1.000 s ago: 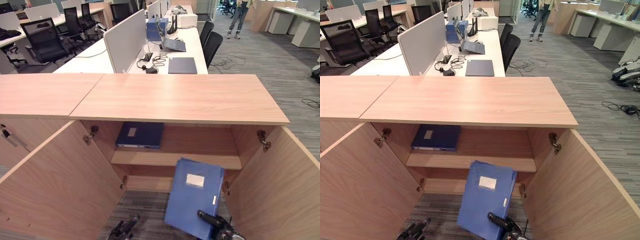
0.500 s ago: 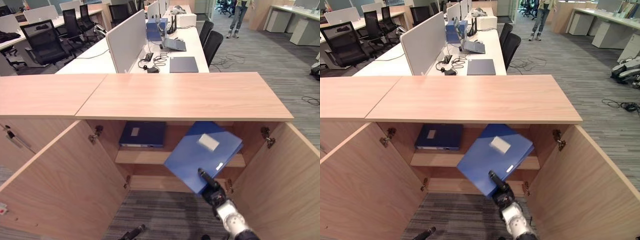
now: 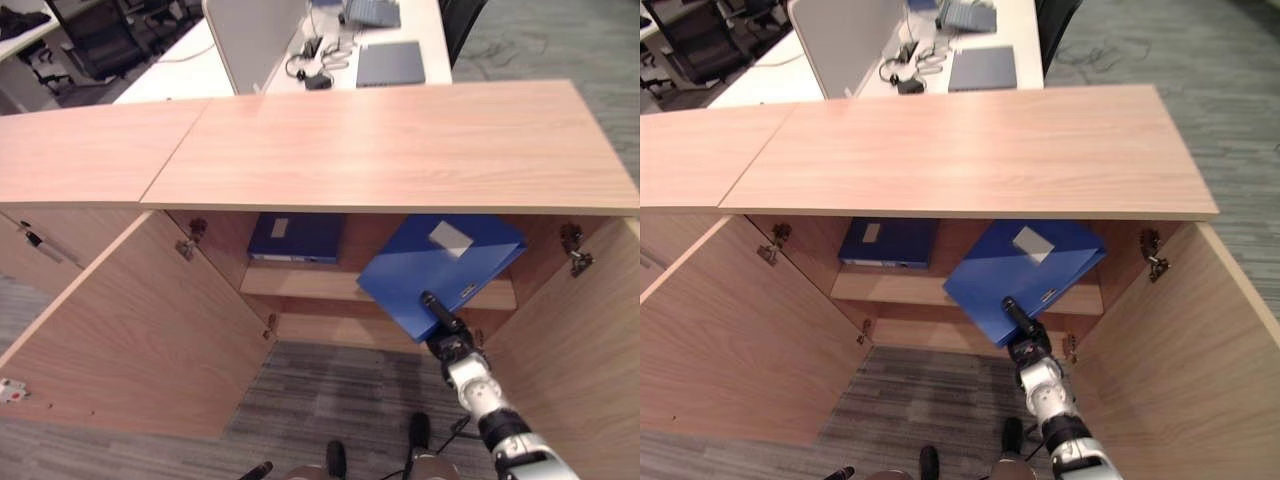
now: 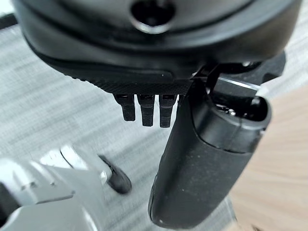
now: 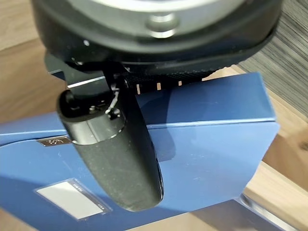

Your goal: Put the empty folder in the office cabinet

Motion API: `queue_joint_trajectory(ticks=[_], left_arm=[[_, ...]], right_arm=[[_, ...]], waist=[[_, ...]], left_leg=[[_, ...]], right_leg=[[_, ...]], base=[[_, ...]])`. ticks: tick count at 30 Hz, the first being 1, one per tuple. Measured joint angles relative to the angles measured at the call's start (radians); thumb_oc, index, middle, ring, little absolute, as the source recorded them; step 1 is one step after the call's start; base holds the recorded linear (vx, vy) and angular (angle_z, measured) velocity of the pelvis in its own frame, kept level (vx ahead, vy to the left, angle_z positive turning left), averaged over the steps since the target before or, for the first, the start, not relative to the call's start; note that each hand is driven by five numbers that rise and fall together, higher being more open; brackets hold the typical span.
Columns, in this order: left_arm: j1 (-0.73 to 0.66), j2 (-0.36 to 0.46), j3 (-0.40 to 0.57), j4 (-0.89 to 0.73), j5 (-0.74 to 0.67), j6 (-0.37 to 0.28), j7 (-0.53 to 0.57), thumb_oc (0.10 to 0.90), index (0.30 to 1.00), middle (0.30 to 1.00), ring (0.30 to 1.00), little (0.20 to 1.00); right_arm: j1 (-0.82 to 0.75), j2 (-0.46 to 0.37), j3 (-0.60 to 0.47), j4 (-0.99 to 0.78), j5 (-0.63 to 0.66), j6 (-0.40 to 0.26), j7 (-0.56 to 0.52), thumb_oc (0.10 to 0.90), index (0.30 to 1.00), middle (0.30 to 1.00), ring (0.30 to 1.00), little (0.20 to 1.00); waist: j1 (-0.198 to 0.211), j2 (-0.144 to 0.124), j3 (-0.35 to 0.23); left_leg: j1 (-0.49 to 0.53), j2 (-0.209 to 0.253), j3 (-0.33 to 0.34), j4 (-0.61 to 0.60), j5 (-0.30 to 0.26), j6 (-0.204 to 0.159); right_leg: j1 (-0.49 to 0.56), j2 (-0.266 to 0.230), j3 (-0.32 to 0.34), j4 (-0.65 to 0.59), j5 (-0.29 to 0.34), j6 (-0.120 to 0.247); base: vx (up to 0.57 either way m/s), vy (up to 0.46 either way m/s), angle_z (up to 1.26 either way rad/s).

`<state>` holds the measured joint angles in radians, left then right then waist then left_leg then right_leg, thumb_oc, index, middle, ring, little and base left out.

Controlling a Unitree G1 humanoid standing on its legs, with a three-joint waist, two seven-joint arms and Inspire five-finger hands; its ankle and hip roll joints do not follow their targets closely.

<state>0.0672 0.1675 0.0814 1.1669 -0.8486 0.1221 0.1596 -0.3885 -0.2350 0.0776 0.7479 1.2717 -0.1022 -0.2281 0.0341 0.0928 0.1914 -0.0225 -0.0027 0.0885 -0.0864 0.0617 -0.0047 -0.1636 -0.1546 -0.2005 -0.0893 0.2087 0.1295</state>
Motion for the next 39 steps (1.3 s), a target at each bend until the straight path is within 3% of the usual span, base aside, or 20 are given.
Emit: queue_joint_trajectory(ticks=[2,4,11,15,21,25,28,29,34,36,39], left_arm=[[-0.024,-0.013,-0.009,0.007,-0.001,-0.001,-0.005,0.8,0.9,0.9,0.9,0.9],[-0.055,-0.038,-0.015,0.018,-0.008,-0.001,-0.008,0.8,0.9,0.9,0.9,0.9],[-0.084,-0.063,-0.088,0.019,-0.051,-0.001,-0.009,0.8,0.9,0.9,0.9,0.9],[-0.099,-0.063,-0.09,0.008,-0.053,-0.006,0.002,0.8,0.9,0.9,0.9,0.9],[-0.171,-0.062,-0.1,-0.003,-0.053,-0.019,0.013,0.8,0.9,0.9,0.9,0.9],[-0.205,-0.065,-0.119,-0.022,-0.053,-0.014,0.037,0.8,0.9,0.9,0.9,0.9],[-0.208,-0.065,-0.119,-0.041,-0.053,-0.014,0.05,0.8,0.9,0.9,0.9,0.9],[-0.208,-0.065,-0.119,-0.042,-0.053,-0.014,0.051,0.8,0.9,0.9,0.9,0.9],[-0.208,-0.064,-0.118,-0.043,-0.053,-0.009,0.069,0.8,0.9,0.9,0.9,0.9],[-0.208,-0.062,-0.118,-0.058,-0.053,-0.011,0.07,0.8,0.9,0.9,0.9,0.9],[-0.208,-0.055,-0.116,-0.071,-0.051,-0.016,0.07,0.8,0.9,0.9,0.9,0.9]], right_arm=[[-0.124,-0.025,-0.06,0.039,0.038,-0.039,-0.004,0.4,0.3,0.3,0.3,0.3],[-0.241,-0.078,-0.079,0.08,0.059,-0.057,-0.014,0.4,0.3,0.3,0.3,0.3],[-0.516,-0.105,-0.138,0.183,0.168,-0.163,-0.054,0.4,0.3,0.3,0.3,0.3],[-0.574,-0.128,-0.155,0.199,0.183,-0.184,-0.077,0.4,0.3,0.3,0.3,0.3],[-0.619,-0.137,-0.178,0.196,0.184,-0.257,-0.127,0.4,0.3,0.3,0.3,0.3],[-0.634,-0.031,-0.231,0.022,0.186,-0.394,-0.203,0.4,0.3,0.3,0.3,0.3],[-0.662,-0.005,-0.231,-0.006,0.186,-0.458,-0.257,0.4,0.3,0.3,0.3,0.3],[-0.672,-0.006,-0.233,-0.006,0.186,-0.463,-0.267,0.8,0.9,0.9,0.9,0.9],[-0.694,-0.041,-0.222,0.003,0.18,-0.451,-0.293,0.8,0.9,0.9,0.9,0.9],[-0.693,-0.109,-0.167,0.066,0.161,-0.391,-0.296,0.8,0.9,0.9,0.9,0.9],[-0.68,-0.125,-0.158,0.075,0.133,-0.34,-0.275,0.8,0.9,0.9,0.9,0.9]], waist=[[-0.006,0.026,0.01],[-0.003,0.069,0.045],[0.03,0.145,0.118],[0.031,0.157,0.145],[0.032,0.19,0.181],[0.026,0.209,0.193],[0.026,0.211,0.194],[0.025,0.211,0.194],[0.026,0.211,0.195],[0.027,0.21,0.195],[0.021,0.209,0.195]], left_leg=[[-0.078,0.004,-0.017,0.0,0.009,-0.01],[-0.117,0.01,-0.042,0.001,0.031,-0.02],[-0.183,0.022,-0.076,0.004,0.043,-0.034],[-0.209,0.018,-0.096,0.005,0.045,-0.036],[-0.241,0.017,-0.136,0.005,0.05,-0.04],[-0.266,0.019,-0.148,0.005,0.056,-0.047],[-0.264,0.015,-0.154,0.005,0.057,-0.048],[-0.264,0.018,-0.154,0.005,0.058,-0.049],[-0.264,0.016,-0.16,0.005,0.058,-0.05],[-0.26,0.016,-0.163,0.005,0.058,-0.05],[-0.252,0.018,-0.163,0.005,0.06,-0.052]], right_leg=[[-0.078,0.006,-0.004,0.002,0.009,-0.02],[-0.104,0.013,-0.028,0.003,0.016,-0.044],[-0.151,0.028,-0.063,0.003,0.003,-0.071],[-0.169,0.021,-0.077,0.01,0.001,-0.081],[-0.225,0.005,-0.101,0.098,-0.063,-0.076],[-0.282,-0.007,-0.105,0.185,-0.109,-0.083],[-0.305,-0.017,-0.104,0.252,-0.138,-0.094],[-0.31,-0.021,-0.103,0.267,-0.152,-0.092],[-0.336,-0.033,-0.099,0.331,-0.181,-0.098],[-0.337,-0.036,-0.1,0.35,-0.189,-0.101],[-0.336,-0.034,-0.099,0.363,-0.193,-0.099]], base=[[0.02,-0.113,0.15],[0.08,-0.101,0.28],[0.08,-0.097,0.16],[0.06,-0.082,0.12],[0.08,-0.072,0.16],[0.03,-0.02,0.08],[-0.01,0.006,0.09],[0.01,-0.007,0.1],[-0.02,-0.009,0.06],[-0.01,-0.007,0.05],[0.0,0.0,0.0]])
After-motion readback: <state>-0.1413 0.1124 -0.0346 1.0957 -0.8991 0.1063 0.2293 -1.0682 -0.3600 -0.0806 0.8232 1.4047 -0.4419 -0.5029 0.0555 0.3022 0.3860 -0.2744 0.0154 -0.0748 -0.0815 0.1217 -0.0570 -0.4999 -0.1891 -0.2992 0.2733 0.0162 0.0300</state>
